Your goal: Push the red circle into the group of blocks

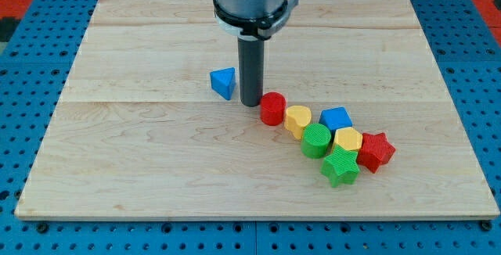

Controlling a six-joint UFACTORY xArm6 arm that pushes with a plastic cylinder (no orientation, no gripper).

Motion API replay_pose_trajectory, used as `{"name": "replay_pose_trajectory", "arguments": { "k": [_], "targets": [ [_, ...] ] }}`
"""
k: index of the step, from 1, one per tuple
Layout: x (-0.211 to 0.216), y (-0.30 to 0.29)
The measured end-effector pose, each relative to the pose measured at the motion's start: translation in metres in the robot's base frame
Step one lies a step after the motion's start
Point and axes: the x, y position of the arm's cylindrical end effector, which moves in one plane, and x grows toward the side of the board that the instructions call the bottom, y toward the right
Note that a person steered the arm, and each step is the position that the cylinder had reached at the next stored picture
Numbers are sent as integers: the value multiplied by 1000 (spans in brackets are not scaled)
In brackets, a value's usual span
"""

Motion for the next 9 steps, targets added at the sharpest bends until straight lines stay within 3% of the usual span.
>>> {"name": "replay_pose_trajectory", "arguments": {
  "k": [2, 3, 4, 5, 6, 9],
  "targets": [
    [36, 75],
    [32, 70],
    [5, 28],
    [-45, 62],
    [-53, 113],
    [8, 90]
  ]
}}
